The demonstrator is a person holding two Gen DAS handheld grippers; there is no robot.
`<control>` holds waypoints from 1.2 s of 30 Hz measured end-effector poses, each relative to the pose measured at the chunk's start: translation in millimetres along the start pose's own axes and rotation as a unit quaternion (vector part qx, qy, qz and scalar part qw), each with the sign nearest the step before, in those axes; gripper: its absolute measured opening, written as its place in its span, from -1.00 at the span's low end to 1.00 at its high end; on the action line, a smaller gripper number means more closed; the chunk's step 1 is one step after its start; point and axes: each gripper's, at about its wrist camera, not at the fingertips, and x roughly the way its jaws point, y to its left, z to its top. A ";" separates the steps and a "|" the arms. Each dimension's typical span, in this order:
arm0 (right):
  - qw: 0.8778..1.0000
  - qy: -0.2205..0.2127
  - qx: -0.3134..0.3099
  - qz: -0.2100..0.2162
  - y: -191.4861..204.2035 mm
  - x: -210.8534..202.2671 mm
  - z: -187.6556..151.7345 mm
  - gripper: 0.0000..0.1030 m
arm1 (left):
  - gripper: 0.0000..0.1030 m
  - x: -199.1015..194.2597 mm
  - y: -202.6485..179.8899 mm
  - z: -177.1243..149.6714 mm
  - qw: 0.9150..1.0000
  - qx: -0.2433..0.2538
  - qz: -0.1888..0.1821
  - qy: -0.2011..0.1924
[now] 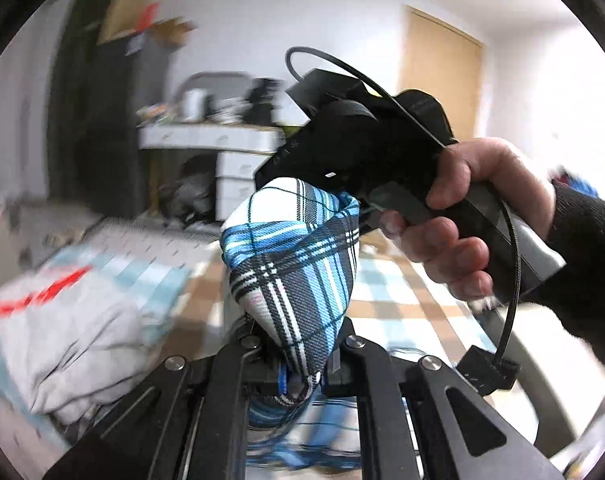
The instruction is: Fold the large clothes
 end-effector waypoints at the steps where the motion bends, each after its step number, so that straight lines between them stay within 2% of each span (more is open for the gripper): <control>1: 0.999 -0.026 0.012 0.018 -31.6 -25.9 -18.2 -0.53 | -0.90 9.0 -28.8 -6.0 1.000 0.028 -0.010 0.002; 4: 0.996 -0.067 0.043 0.038 -100.0 -64.3 -63.9 -0.53 | -0.90 36.7 -89.0 -34.6 0.996 0.078 -0.039 0.029; 8: 0.993 -0.072 0.083 0.037 -169.7 -62.7 -102.3 -0.53 | -0.90 69.6 -139.0 -77.1 0.988 0.115 -0.064 0.078; 12: 0.991 -0.079 0.098 0.051 -212.1 -56.2 -122.3 -0.52 | -0.90 83.0 -157.0 -96.7 0.983 0.127 -0.069 0.111; 17: 0.992 -0.076 0.088 0.042 -233.5 -39.9 -131.5 -0.49 | -0.90 84.4 -159.4 -103.7 0.976 0.147 -0.074 0.140; 18: 0.992 -0.072 0.092 0.036 -240.2 -37.5 -132.9 -0.43 | -0.90 86.4 -161.2 -106.4 0.974 0.158 -0.076 0.143; 20: 0.992 -0.072 0.099 0.007 -253.1 -30.9 -139.0 -0.12 | -0.90 86.9 -161.3 -115.1 0.969 0.174 -0.080 0.156; 21: 0.992 -0.074 0.103 -0.015 -256.9 -32.8 -139.9 0.19 | -0.90 86.6 -160.0 -116.1 0.966 0.179 -0.080 0.165; 22: 0.990 -0.079 0.117 -0.032 -263.3 -37.4 -142.5 0.33 | -0.88 85.3 -157.2 -114.2 0.965 0.183 -0.083 0.171; 24: 0.986 -0.091 0.134 -0.037 -270.4 -42.6 -145.4 0.33 | -0.84 68.4 -149.2 -107.0 0.965 0.174 -0.099 0.168; 26: 0.982 -0.104 0.143 -0.071 -270.1 -49.8 -146.5 0.33 | -0.59 47.4 -135.6 -92.6 0.966 0.142 -0.131 0.173; 27: 0.979 -0.109 0.147 -0.090 -269.4 -53.1 -146.7 0.33 | -0.53 37.9 -131.7 -86.4 0.966 0.132 -0.138 0.176; 28: 0.976 -0.112 0.155 -0.100 -268.7 -55.3 -147.8 0.33 | -0.31 25.0 -128.6 -78.4 0.965 0.128 -0.149 0.173; 29: 0.975 -0.114 0.162 -0.102 -267.5 -57.2 -148.8 0.33 | 0.09 10.9 -126.1 -70.7 0.966 0.132 -0.155 0.158; 31: 0.970 -0.132 0.175 -0.104 -264.1 -64.3 -153.4 0.33 | 0.51 -13.5 -118.6 -60.4 0.972 0.135 -0.150 0.120; 34: 0.962 -0.190 0.160 -0.111 -238.0 -84.4 -167.1 0.33 | 0.51 -38.8 -95.9 -37.1 0.971 0.130 -0.171 0.101; 36: 0.956 -0.227 0.146 -0.111 -213.9 -103.3 -183.7 0.33 | 0.52 -46.5 -70.8 -20.2 0.977 0.121 -0.156 0.083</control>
